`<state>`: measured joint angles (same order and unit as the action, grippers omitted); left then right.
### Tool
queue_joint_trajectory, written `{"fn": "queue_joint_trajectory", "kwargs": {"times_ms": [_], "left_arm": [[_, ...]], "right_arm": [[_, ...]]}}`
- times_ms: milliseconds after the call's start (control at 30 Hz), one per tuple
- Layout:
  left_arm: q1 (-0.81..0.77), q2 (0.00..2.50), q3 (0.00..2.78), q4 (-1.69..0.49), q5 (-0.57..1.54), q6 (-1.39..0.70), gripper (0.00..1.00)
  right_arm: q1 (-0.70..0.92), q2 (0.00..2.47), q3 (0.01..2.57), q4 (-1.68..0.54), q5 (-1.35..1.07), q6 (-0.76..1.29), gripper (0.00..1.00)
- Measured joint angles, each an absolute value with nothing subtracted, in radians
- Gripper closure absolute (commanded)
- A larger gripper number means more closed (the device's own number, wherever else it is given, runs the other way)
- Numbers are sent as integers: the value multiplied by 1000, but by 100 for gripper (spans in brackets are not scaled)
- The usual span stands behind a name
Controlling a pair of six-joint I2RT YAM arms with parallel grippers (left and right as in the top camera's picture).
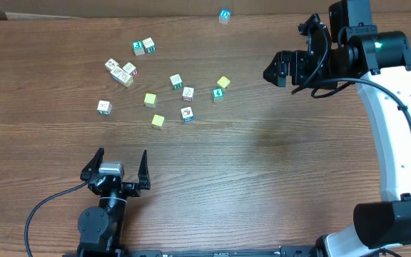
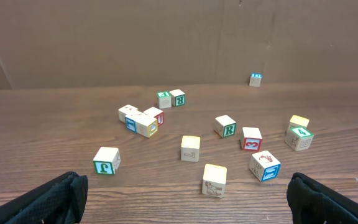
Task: Form a tower
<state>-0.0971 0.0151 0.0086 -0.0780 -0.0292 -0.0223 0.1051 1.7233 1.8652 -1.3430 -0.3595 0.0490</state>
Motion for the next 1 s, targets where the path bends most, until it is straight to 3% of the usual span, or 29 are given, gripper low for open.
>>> {"fn": "queue_joint_trajectory", "kwargs": {"times_ms": [233,300,400,433,600,667,733,800,867,1000], "left_arm": [[-97,15,9,-78,-29,-22,0],[-97,15,9,-78,-29,-22,1],[-97,15,9,-78,-29,-22,1],[-97,15,9,-78,-29,-22,0],[-97,15,9,-78,-29,-22,0],[-97,15,9,-78,-29,-22,0],[-97,15,9,-78,-29,-22,1],[-97,15,9,-78,-29,-22,0],[-97,15,9,-78,-29,-22,0],[-97,15,9,-78,-29,-22,0]], "right_arm": [[105,1723,1865,-1301,-391,53,0],[105,1723,1865,-1275,-397,52,17],[105,1723,1865,-1226,-406,68,53],[105,1723,1865,-1206,-409,76,59],[106,1723,1866,-1157,-411,102,61],[106,1723,1866,-1155,-408,105,55],[106,1723,1866,-1154,-404,117,31],[106,1723,1865,-1153,-402,112,27],[106,1723,1865,-1155,-401,117,6],[107,1723,1865,-1160,-400,115,0]]}}
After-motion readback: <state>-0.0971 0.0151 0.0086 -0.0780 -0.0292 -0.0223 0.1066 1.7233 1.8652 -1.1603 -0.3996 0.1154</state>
